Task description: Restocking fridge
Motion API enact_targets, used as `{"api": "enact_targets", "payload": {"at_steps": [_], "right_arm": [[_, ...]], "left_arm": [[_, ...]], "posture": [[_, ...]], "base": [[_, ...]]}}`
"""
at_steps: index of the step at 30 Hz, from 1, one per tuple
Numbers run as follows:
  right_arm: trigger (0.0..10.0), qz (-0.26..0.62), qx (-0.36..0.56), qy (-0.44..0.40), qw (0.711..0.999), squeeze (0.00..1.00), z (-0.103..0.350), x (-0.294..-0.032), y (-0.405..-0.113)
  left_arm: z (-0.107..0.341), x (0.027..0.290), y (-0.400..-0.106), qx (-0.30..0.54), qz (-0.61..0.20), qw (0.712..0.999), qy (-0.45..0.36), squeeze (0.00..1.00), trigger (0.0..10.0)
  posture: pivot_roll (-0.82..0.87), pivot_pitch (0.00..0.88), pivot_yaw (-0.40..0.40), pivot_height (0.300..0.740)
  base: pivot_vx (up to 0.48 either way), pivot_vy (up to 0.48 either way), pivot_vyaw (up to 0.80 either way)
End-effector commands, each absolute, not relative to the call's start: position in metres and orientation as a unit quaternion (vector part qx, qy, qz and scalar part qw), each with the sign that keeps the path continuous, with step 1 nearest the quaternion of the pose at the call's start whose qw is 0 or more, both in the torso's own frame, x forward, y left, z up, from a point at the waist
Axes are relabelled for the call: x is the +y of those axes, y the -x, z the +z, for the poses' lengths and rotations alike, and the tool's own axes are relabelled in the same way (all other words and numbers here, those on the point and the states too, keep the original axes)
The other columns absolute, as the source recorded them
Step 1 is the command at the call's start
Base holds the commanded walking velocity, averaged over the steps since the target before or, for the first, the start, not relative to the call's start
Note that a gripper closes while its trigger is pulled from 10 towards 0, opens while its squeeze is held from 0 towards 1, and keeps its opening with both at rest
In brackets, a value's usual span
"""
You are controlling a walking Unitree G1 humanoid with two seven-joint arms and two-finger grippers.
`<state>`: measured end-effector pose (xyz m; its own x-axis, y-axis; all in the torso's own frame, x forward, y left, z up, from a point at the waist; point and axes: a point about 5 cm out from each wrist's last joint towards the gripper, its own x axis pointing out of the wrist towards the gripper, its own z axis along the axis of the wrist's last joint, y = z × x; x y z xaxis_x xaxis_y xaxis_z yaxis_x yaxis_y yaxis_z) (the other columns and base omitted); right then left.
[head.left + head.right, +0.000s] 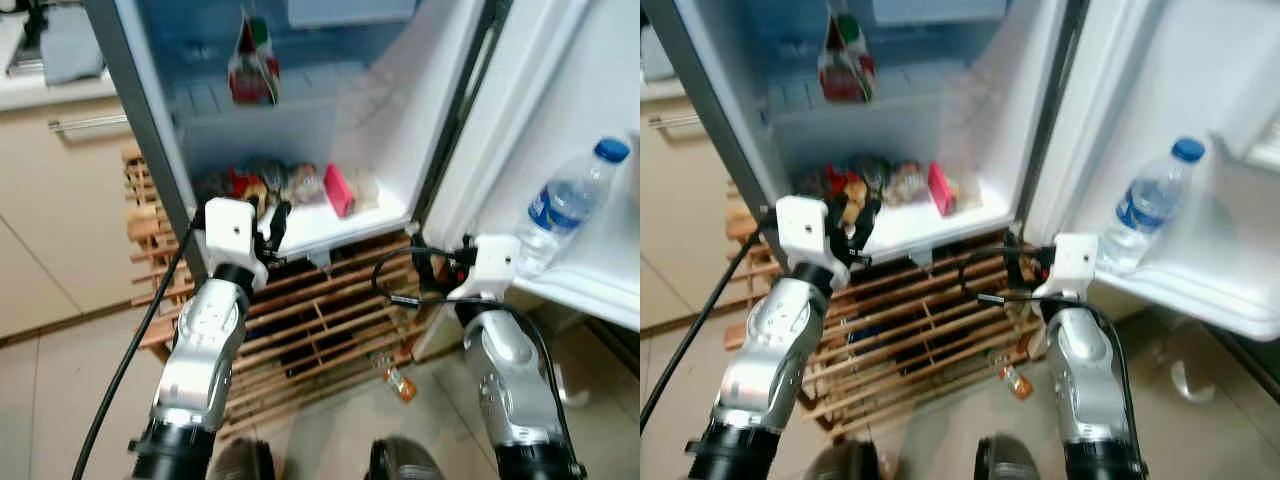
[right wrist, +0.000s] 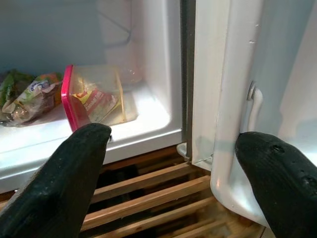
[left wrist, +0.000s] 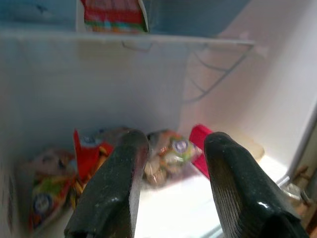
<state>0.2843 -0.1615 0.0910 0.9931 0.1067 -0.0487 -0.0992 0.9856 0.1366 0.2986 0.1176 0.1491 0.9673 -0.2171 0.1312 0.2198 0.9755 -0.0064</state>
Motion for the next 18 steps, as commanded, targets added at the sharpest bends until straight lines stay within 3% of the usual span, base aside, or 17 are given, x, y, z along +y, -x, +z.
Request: {"api": "enact_targets", "payload": {"at_steps": [1,6,18], "right_arm": [[10.0,0.072,-0.002,-0.068,0.995,0.00,0.1055,-0.1571,-0.2917],[10.0,0.068,-0.002,-0.066,0.995,0.00,0.1064,-0.1598,-0.2948],[10.0,0.076,0.004,-0.053,0.996,0.00,0.1009,-0.1569,-0.2903]], "left_arm": [[0.1512,0.1135,-0.3008,-0.070,-0.115,0.991,0.012,0.00,10.0],[0.1510,0.1115,-0.3005,-0.074,-0.114,0.991,0.007,0.00,10.0],[0.1499,0.1090,-0.3046,-0.076,-0.112,0.991,-0.001,0.00,10.0]], "posture": [[-0.09,0.000,-0.026,0.740],[-0.09,0.000,-0.030,0.740],[-0.10,0.000,-0.024,0.740]], "base": [[0.000,0.000,0.00],[0.000,0.000,0.00],[-0.368,0.000,0.00]]}}
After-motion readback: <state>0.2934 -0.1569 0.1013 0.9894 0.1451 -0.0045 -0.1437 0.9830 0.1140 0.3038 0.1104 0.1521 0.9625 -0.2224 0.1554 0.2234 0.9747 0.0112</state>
